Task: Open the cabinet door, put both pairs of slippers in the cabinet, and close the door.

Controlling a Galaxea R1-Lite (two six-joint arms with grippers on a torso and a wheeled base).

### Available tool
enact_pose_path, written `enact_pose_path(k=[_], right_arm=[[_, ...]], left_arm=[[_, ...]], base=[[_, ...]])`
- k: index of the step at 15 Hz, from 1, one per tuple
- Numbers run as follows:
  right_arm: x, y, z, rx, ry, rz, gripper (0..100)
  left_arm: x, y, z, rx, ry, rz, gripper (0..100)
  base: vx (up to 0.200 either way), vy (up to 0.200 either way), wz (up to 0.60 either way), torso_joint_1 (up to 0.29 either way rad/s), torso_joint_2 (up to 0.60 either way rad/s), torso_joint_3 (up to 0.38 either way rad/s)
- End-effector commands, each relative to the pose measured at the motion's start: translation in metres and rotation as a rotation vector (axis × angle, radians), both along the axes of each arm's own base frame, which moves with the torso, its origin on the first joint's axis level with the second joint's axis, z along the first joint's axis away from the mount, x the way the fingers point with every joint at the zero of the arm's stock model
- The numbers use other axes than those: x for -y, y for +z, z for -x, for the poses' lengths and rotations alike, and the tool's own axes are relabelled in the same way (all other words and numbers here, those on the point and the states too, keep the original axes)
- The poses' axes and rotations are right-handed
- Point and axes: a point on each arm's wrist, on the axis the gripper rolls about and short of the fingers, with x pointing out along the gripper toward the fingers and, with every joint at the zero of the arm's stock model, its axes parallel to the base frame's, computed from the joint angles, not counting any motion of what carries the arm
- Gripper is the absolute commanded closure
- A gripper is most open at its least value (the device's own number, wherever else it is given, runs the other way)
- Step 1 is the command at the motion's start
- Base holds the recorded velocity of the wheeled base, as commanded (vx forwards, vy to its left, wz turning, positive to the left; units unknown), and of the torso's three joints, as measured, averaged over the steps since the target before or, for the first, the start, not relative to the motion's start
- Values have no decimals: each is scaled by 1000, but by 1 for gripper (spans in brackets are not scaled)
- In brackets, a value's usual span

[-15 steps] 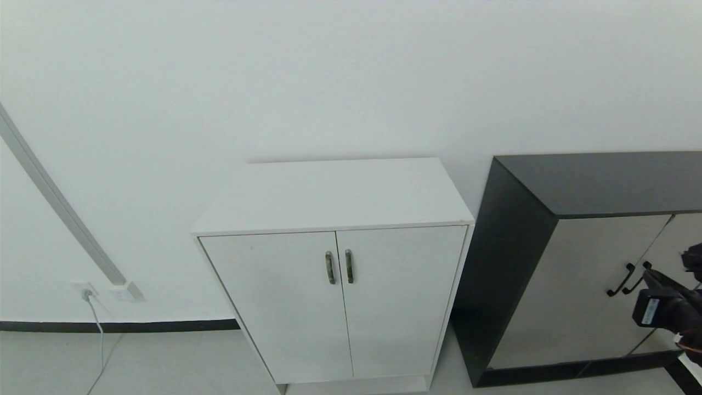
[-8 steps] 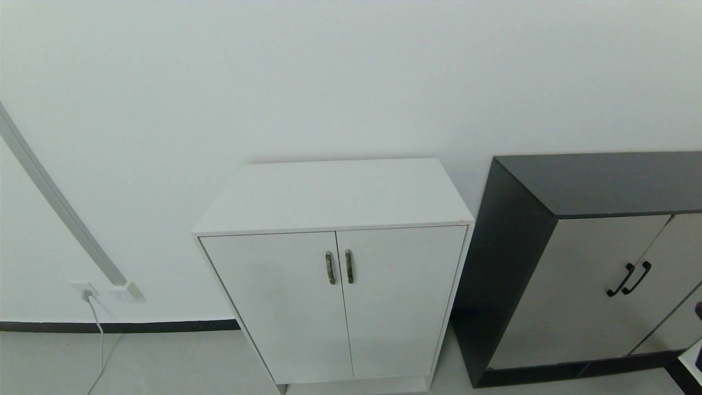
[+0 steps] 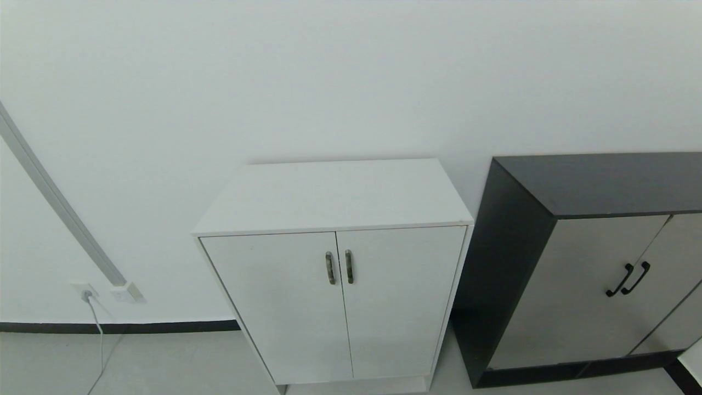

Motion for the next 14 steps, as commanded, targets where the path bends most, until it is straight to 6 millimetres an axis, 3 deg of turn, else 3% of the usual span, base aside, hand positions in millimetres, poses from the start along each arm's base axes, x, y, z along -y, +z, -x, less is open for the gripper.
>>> enact_pose_path(k=[1,8,11,14], right_arm=[[0,-4,13,67,15,-3,100],[-2,-22,29,0,103,-21,100],[0,-20,30,11,-79,43,100],[-1,-21,36,80,-85,45,100]], left_arm=[[0,0,0,-1,0,1,100],[0,0,0,-1,0,1,100],[0,0,0,1,0,-1,100],[0,0,0,-1,0,-1,100]], base=[[0,0,0,0,0,0],[0,0,0,0,0,0],[0,0,0,0,0,0],[0,0,0,0,0,0]])
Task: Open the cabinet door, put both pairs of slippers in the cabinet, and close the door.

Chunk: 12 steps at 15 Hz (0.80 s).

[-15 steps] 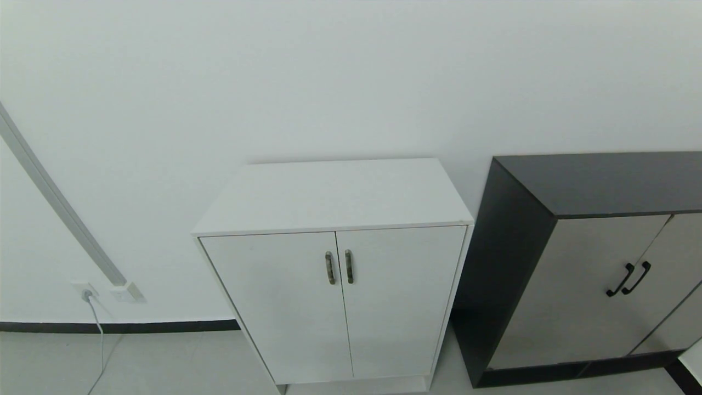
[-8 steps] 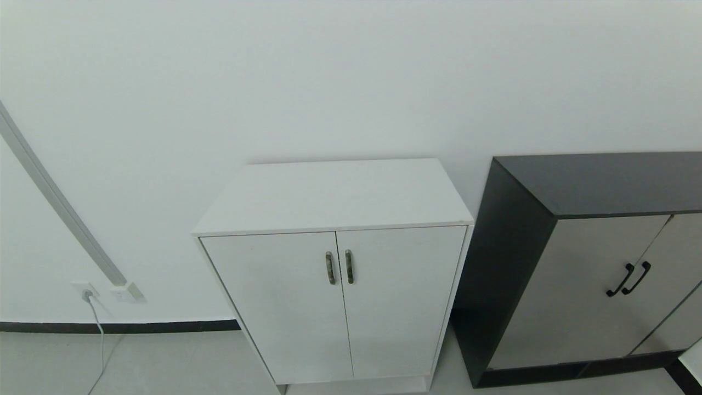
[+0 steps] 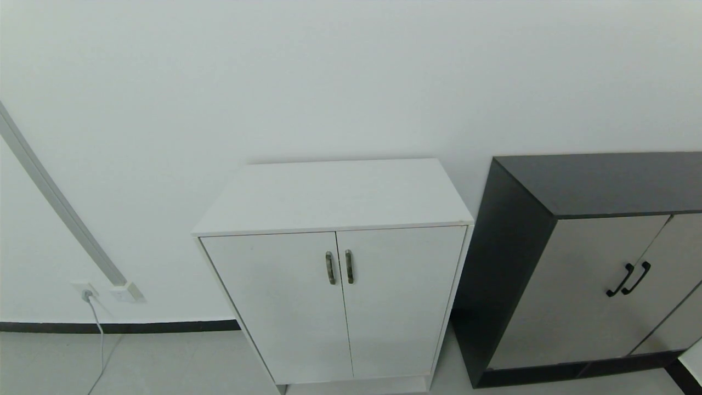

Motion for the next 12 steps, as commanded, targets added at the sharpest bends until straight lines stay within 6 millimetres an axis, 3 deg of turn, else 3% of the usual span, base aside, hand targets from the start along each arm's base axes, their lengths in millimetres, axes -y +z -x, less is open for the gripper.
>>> enact_pose_path(k=[1,6,8,12], right_arm=[[-1,-1,6,68,12,-16,100],[-1,-6,5,71,-14,-220,100],[-1,-6,5,71,-17,-224,100],[1,-6,4,33,152,-212,100]], left_arm=[[0,0,0,0,0,0,100],[0,0,0,0,0,2,100],[0,0,0,-1,0,2,100],[0,0,0,-1,0,2,100]], base=[[0,0,0,0,0,0],[0,0,0,0,0,0],[0,0,0,0,0,0],[0,0,0,0,0,0]])
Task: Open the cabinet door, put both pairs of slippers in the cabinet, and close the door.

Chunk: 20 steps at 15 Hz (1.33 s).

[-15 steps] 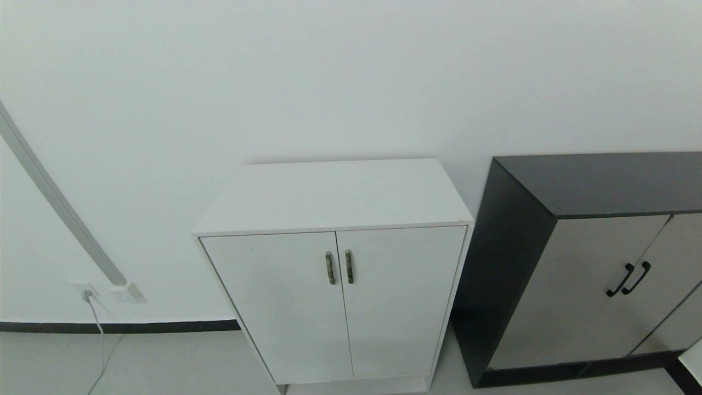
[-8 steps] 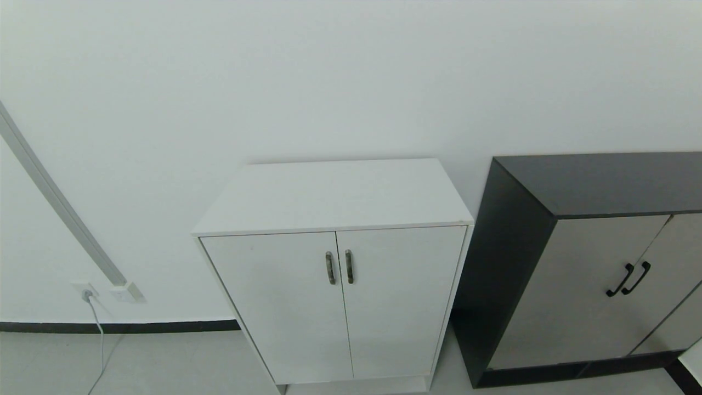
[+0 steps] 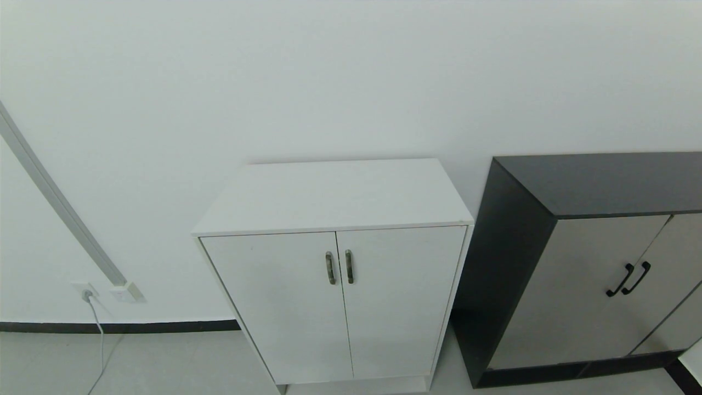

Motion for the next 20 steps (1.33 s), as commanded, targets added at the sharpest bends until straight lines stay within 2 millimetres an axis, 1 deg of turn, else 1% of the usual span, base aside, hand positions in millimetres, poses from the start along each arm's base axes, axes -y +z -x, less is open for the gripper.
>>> enact_pose_path(k=[1,3,5,20], right_arm=[[0,0,2,22,26,-1,100],[0,-2,8,101,-34,3,100],[1,-2,8,101,-94,-16,100],[1,-2,8,101,-85,-13,100]], left_arm=[[0,0,0,-1,1,0,100],[0,0,0,-1,1,-1,100],[0,0,0,0,1,0,100],[0,0,0,-1,1,-4,100]], base=[[0,0,0,0,0,0],[0,0,0,0,0,0],[0,0,0,0,0,0],[0,0,0,0,0,0]])
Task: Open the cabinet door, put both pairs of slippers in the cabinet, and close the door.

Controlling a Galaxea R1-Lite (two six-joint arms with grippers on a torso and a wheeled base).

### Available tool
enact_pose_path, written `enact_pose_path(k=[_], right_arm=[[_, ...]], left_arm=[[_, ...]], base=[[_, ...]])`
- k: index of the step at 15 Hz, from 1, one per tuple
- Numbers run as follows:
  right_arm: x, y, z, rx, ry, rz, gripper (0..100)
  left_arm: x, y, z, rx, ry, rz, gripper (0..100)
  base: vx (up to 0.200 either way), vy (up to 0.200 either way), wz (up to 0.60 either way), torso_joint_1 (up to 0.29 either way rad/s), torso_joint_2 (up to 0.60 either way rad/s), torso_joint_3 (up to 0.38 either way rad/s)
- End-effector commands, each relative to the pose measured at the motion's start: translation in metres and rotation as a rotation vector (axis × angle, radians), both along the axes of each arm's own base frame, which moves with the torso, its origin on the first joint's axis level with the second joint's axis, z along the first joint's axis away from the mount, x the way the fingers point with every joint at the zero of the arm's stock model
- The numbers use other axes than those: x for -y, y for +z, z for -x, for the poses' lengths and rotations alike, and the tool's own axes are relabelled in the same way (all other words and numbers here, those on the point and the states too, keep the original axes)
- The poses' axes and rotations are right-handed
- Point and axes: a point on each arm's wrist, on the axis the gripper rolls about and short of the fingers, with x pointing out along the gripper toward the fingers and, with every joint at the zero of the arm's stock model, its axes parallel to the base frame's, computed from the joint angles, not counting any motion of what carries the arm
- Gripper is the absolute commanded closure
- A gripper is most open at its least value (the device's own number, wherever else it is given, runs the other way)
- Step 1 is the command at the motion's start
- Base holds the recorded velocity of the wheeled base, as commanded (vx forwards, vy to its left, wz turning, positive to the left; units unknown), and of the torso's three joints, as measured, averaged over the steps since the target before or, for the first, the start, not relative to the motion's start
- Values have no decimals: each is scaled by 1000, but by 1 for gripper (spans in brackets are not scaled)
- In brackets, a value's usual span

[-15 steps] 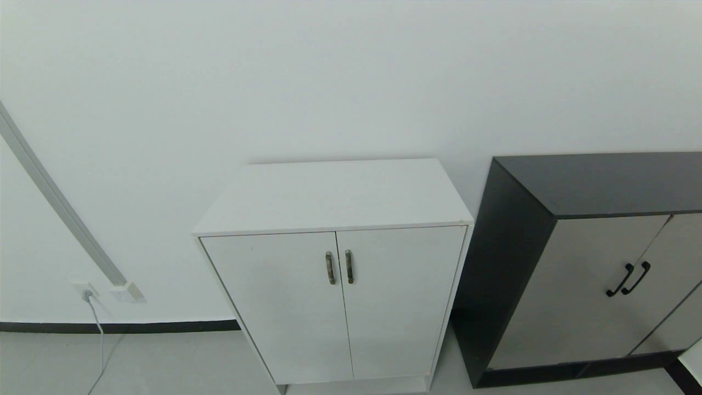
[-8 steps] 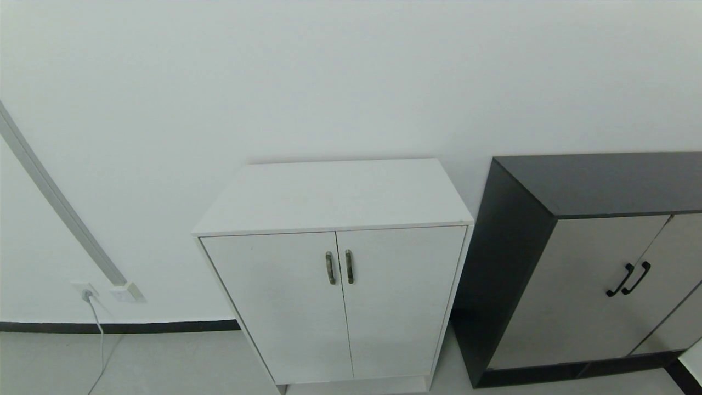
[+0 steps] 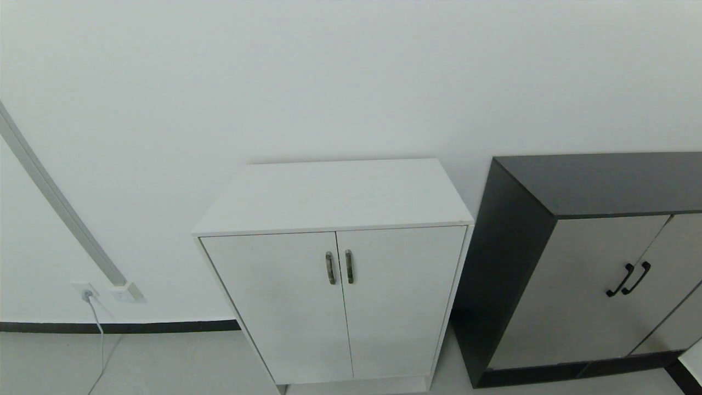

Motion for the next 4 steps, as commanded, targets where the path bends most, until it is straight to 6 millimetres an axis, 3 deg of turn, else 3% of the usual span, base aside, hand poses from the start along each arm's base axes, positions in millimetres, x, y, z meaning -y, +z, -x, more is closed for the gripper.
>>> enact_pose_path(k=[1,4], right_arm=[[0,0,0,0,0,0,100],[0,0,0,-2,-2,2,100]], left_arm=[[0,0,0,-1,0,1,100],[0,0,0,-1,0,1,100]], base=[[0,0,0,0,0,0],[0,0,0,0,0,0]])
